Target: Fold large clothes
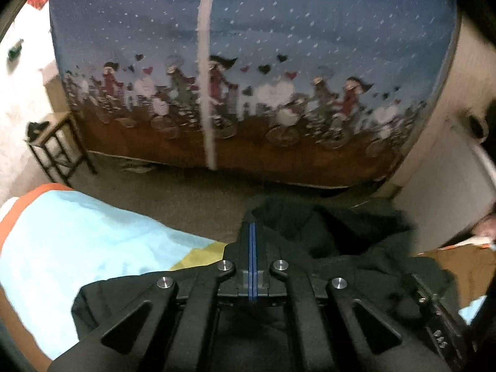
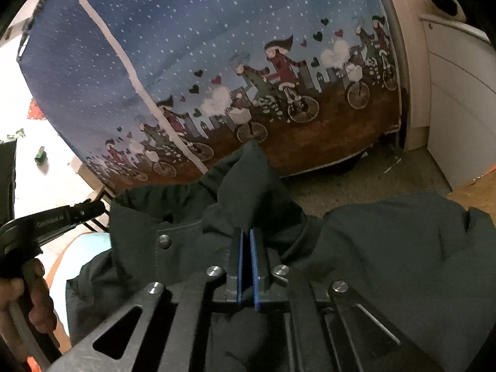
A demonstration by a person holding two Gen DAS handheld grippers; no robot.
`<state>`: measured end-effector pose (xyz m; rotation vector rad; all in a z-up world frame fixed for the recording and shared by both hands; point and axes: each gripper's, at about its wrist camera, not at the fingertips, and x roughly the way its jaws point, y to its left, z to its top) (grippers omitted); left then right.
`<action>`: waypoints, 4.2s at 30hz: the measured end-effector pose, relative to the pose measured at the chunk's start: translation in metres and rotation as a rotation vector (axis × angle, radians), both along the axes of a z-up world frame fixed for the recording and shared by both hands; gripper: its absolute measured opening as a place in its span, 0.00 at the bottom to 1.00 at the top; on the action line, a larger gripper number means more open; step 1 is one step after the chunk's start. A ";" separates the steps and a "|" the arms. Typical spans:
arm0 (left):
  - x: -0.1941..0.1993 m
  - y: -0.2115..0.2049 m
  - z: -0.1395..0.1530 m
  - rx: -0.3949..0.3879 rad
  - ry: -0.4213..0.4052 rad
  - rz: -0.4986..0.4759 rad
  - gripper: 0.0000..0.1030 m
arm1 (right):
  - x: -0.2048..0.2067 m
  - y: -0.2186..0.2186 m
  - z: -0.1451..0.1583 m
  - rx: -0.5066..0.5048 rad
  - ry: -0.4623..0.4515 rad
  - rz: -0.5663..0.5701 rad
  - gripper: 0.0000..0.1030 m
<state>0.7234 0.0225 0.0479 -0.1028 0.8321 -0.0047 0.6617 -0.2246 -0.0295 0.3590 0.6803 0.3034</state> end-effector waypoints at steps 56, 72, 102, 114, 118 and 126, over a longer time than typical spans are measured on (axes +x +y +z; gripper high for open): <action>-0.130 0.020 0.002 -0.165 -0.123 -0.182 0.06 | -0.089 -0.018 0.030 0.068 -0.180 -0.052 0.05; -0.235 0.017 -0.041 -0.149 -0.207 -0.178 0.05 | -0.195 -0.007 0.011 -0.130 -0.211 0.044 0.06; -0.267 0.051 -0.017 -0.198 -0.221 -0.240 0.39 | -0.119 0.035 -0.006 -0.131 0.007 0.289 0.10; -0.200 -0.007 -0.027 -0.015 -0.141 -0.243 0.52 | -0.141 0.032 -0.009 -0.197 -0.064 0.285 0.10; -0.188 -0.019 -0.052 0.054 -0.101 -0.252 0.57 | -0.145 0.035 -0.006 -0.261 -0.099 0.272 0.10; -0.165 0.001 -0.085 0.002 -0.033 -0.245 0.86 | -0.147 0.028 0.002 -0.257 -0.178 0.218 0.20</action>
